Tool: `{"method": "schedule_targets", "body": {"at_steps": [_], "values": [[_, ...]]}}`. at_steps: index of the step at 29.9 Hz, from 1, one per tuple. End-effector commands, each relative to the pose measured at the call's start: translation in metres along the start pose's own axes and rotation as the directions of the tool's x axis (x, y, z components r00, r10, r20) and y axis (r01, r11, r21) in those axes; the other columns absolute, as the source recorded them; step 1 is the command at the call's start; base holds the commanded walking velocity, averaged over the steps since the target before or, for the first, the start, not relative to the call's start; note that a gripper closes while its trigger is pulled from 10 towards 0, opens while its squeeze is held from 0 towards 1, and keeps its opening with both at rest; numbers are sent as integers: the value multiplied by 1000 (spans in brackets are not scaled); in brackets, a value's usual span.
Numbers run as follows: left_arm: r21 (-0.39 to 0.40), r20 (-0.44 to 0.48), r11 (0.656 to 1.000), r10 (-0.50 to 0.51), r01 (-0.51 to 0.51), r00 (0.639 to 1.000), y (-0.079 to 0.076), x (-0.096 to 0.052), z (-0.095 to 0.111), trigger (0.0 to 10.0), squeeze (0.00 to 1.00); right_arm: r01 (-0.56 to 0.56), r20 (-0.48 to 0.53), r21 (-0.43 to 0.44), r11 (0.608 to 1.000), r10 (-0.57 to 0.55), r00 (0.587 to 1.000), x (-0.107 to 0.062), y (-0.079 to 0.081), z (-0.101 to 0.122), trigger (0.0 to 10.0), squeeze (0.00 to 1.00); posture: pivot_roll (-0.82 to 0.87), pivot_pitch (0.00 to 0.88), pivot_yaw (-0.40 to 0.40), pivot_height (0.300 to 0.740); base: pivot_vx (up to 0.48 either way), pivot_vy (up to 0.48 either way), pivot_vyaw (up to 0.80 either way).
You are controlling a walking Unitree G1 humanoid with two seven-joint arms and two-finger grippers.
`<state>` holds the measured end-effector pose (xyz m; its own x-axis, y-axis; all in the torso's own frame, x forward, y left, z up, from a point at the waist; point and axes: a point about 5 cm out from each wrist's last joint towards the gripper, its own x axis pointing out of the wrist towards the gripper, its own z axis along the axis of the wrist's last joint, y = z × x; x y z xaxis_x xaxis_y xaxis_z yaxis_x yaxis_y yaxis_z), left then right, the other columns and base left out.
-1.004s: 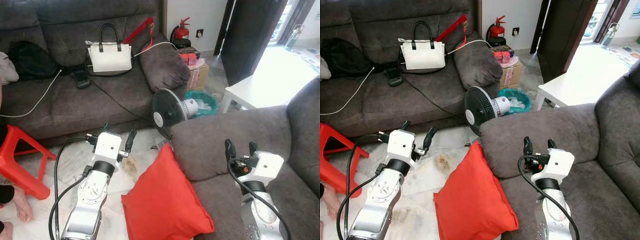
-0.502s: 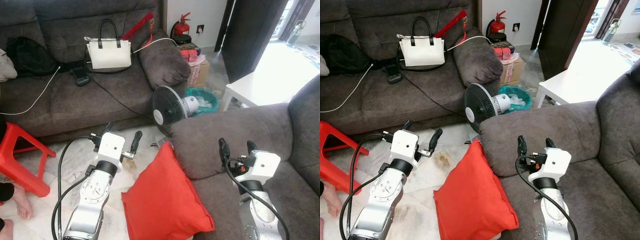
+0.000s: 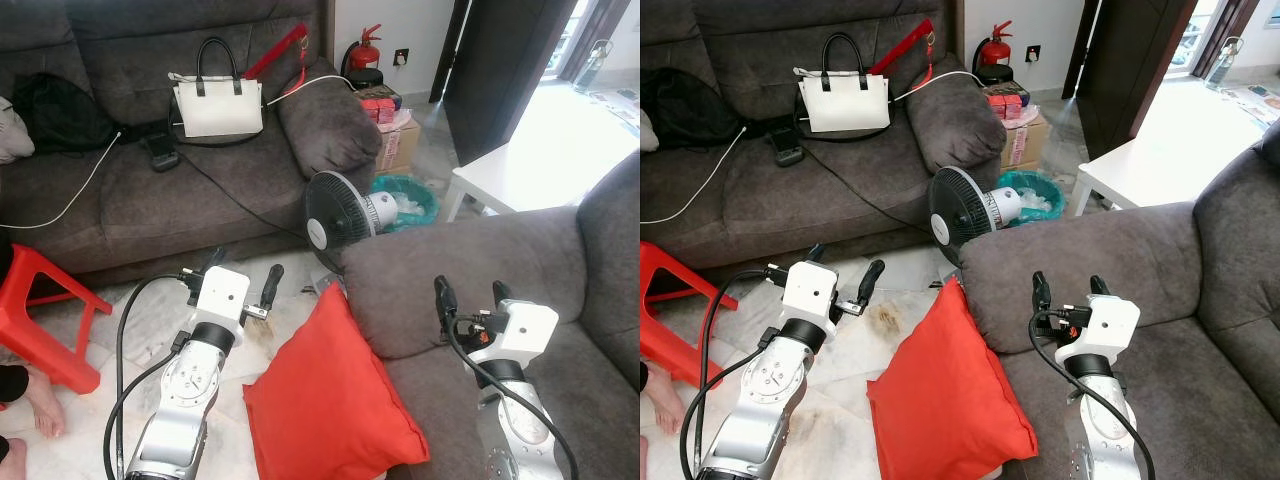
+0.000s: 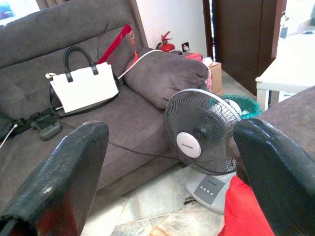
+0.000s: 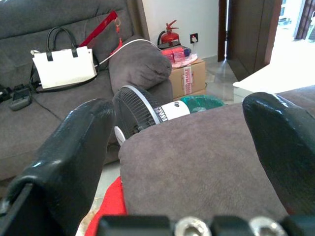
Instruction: Move the pillow to the sofa from floor
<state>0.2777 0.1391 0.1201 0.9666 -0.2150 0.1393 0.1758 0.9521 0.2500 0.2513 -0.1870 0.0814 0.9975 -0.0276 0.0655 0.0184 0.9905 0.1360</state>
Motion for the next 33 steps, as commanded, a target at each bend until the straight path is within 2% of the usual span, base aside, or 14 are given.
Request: {"method": "schedule_targets", "body": {"at_steps": [1,10,26,33], "values": [[-7,8,1000,1,-1,1000,1,1,1,10000,0,-4,10,-6,1000,4,1000,3,1,5,10000,0,139,57,0,740,0,0,0],[-9,9,1000,0,0,1000,1,1,1,10000,0,-20,0,-12,1000,20,1000,4,2,4,10000,0,135,59,-1,723,0,0,0],[-7,3,1000,6,-6,1000,1,1,1,10000,0,-41,-13,-18,999,41,999,3,5,2,10000,0,137,69,-9,665,0,0,0],[-8,2,1000,8,-8,1000,0,1,1,10000,0,-39,-32,-24,999,38,999,2,3,0,10000,0,137,70,-11,665,0,0,0]]}}
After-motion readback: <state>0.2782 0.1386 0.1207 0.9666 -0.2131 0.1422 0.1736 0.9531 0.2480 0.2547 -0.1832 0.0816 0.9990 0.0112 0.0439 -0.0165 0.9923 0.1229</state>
